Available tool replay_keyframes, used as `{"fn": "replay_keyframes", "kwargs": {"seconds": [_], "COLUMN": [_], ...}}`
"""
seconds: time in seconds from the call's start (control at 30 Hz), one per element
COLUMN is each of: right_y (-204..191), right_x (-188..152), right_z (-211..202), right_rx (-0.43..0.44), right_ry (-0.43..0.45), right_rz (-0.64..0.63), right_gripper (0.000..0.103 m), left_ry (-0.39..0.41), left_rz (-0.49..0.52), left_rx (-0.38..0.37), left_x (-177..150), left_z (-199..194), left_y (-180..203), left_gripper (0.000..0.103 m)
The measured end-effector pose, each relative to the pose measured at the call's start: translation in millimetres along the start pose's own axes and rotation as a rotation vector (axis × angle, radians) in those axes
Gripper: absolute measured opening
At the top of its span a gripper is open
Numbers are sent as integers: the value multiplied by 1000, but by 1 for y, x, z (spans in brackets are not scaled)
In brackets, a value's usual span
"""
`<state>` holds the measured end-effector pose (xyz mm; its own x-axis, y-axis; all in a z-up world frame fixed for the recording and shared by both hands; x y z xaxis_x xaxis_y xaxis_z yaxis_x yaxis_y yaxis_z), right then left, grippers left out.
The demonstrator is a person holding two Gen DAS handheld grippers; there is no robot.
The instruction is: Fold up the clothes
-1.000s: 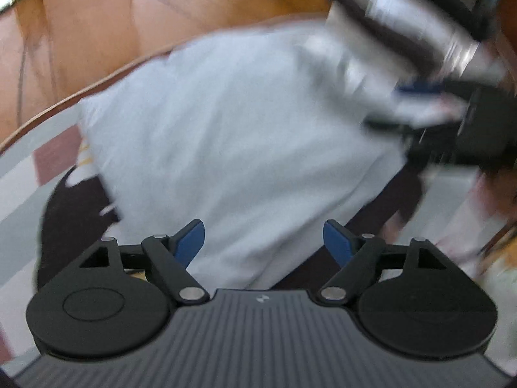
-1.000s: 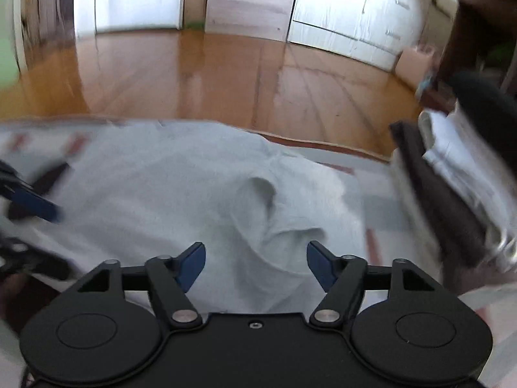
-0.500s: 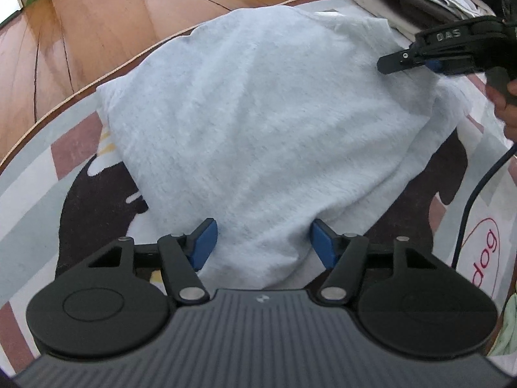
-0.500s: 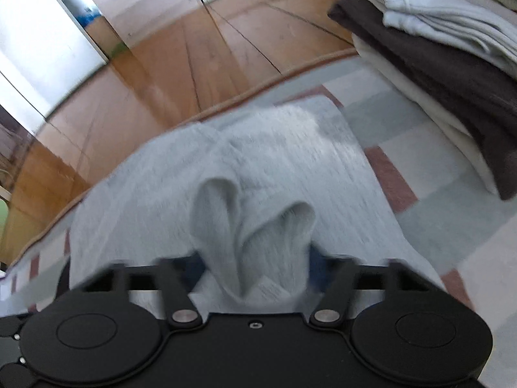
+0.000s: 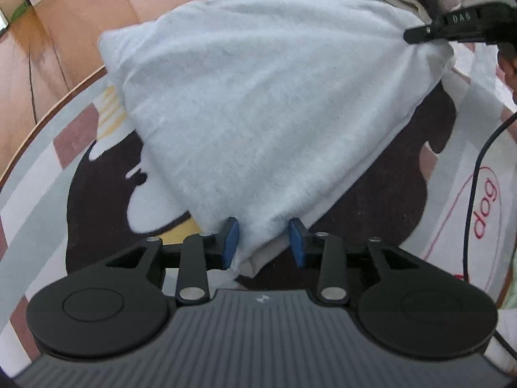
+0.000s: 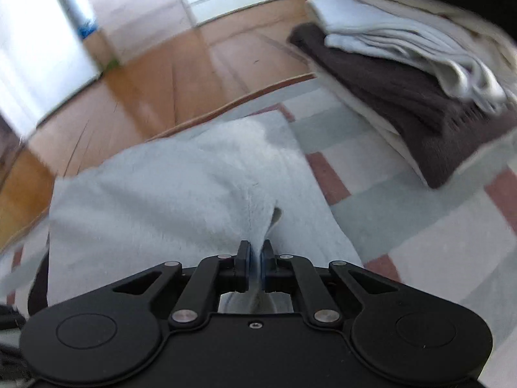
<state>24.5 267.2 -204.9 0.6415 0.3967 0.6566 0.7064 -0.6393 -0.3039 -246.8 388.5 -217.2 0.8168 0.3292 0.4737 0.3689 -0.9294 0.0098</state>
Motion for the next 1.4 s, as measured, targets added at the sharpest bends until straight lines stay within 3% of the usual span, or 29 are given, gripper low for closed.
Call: {"fn": "replay_keyframes", "kwargs": {"seconds": [0.07, 0.2, 0.3, 0.37, 0.43, 0.57, 0.63, 0.7, 0.77, 0.83, 0.93, 1.03, 1.1, 1.27, 1.4], "right_y": [-12, -48, -76, -83, -77, -56, -53, -53, -57, -60, -47, -27, -15, 17, 29], "right_x": [6, 37, 59, 65, 63, 56, 54, 56, 60, 67, 63, 55, 49, 35, 37], "right_z": [-1, -19, -31, -31, -28, -25, -27, -26, -33, -45, -45, -37, -33, -21, -40], "right_rx": [-18, 22, 41, 38, 14, -10, 0, 9, 9, -14, -20, -18, -16, -12, -88], "right_ry": [13, 119, 155, 129, 100, 51, 36, 31, 33, 38, 24, 2, -12, -48, -31], "right_rz": [-20, -130, -206, -230, -222, -145, -117, -126, -147, -179, -154, -105, -72, 10, 1], "right_gripper": [7, 6, 6, 6, 6, 6, 6, 6, 6, 5, 5, 7, 7, 18, 38], "left_ry": [5, -12, 34, 93, 182, 335, 320, 249, 177, 182, 157, 54, 26, 31, 32], "left_rz": [-4, -52, -89, -137, -229, -486, -575, -667, -788, -732, -609, -613, -631, -611, -629], "left_rx": [-8, -34, -83, -146, -229, -395, -409, -387, -444, -434, -343, -331, -327, -287, -292], "left_x": [-1, -7, -3, 3, 8, 20, 26, 27, 24, 29, 34, 29, 27, 30, 32], "left_z": [-2, -11, -26, -41, -60, -65, -44, -22, -8, -10, -8, 12, 21, 20, 22], "left_y": [-1, -6, -12, -22, -35, -63, -65, -65, -62, -49, -28, -18, -17, -17, -20], "left_gripper": [36, 33, 36, 44, 72, 77, 74, 74, 71, 71, 71, 71, 71, 72, 72]}}
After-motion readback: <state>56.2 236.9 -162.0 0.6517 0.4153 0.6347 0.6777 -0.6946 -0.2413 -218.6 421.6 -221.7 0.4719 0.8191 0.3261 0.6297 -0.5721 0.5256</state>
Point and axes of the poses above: each gripper's, at about its wrist camera, not at the fingertips, and z roughly the way its jaws point, y to its right, x to its top, the point moved 5 cm from there along z, roughly the way its jaws point, and after that the axes turned 5 degrees about y, right-handed, at the moved point
